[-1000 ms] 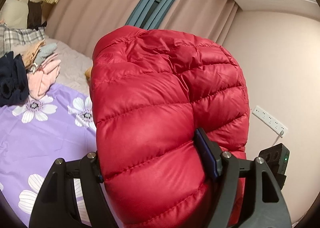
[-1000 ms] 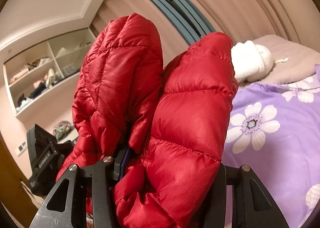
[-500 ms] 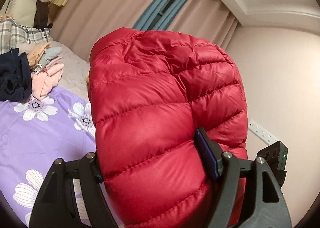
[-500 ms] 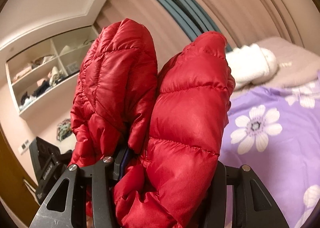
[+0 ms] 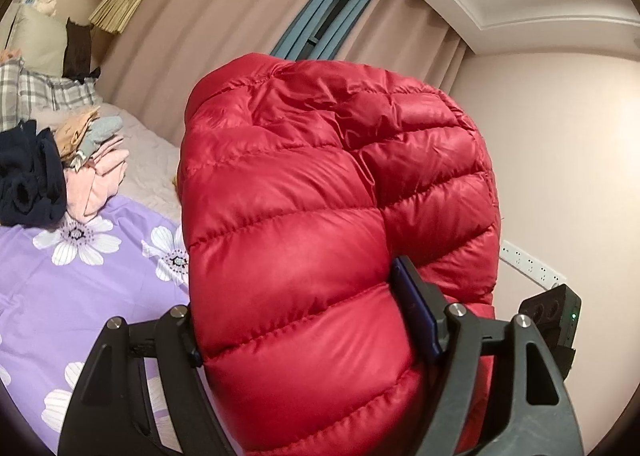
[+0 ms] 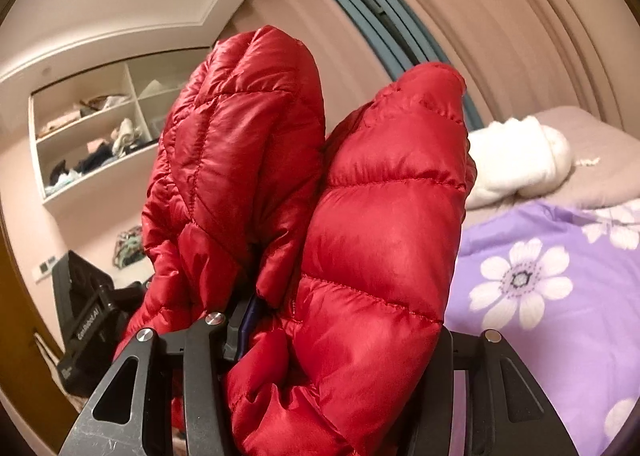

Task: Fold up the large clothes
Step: 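Hold the rolled red jacket bundle raised in both closed tools, then lower the red jacket bundle onto the duvet with both tools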

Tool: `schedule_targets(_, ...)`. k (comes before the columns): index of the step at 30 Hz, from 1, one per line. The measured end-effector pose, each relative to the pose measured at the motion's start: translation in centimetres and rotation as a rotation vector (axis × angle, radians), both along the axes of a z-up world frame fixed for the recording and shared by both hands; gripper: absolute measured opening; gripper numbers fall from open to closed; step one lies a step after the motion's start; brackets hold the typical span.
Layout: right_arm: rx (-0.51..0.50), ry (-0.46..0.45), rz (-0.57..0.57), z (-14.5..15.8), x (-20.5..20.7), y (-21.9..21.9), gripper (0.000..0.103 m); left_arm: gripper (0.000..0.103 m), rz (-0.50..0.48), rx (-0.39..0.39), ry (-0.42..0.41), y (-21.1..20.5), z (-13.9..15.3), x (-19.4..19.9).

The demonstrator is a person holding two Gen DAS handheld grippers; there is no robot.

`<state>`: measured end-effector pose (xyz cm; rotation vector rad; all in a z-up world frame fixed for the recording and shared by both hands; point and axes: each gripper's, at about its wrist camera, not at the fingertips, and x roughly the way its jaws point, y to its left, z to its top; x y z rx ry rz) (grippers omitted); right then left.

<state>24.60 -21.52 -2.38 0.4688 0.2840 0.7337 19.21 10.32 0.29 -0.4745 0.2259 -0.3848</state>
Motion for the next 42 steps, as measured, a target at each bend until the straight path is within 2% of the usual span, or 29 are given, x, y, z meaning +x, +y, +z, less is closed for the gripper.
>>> schedule_targets(14, 0.028, 0.061, 0.012, -1.1, 1.5, -0.4, 0.051, 0.076, 0.007, 0.035, 0.047, -1.0, -0.8, 1.9)
schedule_targets(31, 0.007, 0.131, -0.058, -2.5, 3.7, -0.5, 0.051, 0.076, -0.049, 0.016, 0.113, -2.1, -3.7, 6.9)
schedule_targets(34, 0.001, 0.151, -0.069, -3.2, 4.4, -0.3, 0.051, 0.076, -0.061, 0.005, 0.135, -2.1, -4.9, 8.2)
schedule_targets(39, -0.029, 0.204, -0.107, -5.3, 6.1, 0.0, 0.051, 0.076, -0.104, -0.039, 0.187, -1.9, -8.7, 11.5)
schedule_targets(42, -0.049, 0.26, -0.136, -6.9, 7.0, 0.4, 0.051, 0.076, -0.12, -0.089, 0.27, -1.6, -11.7, 13.5)
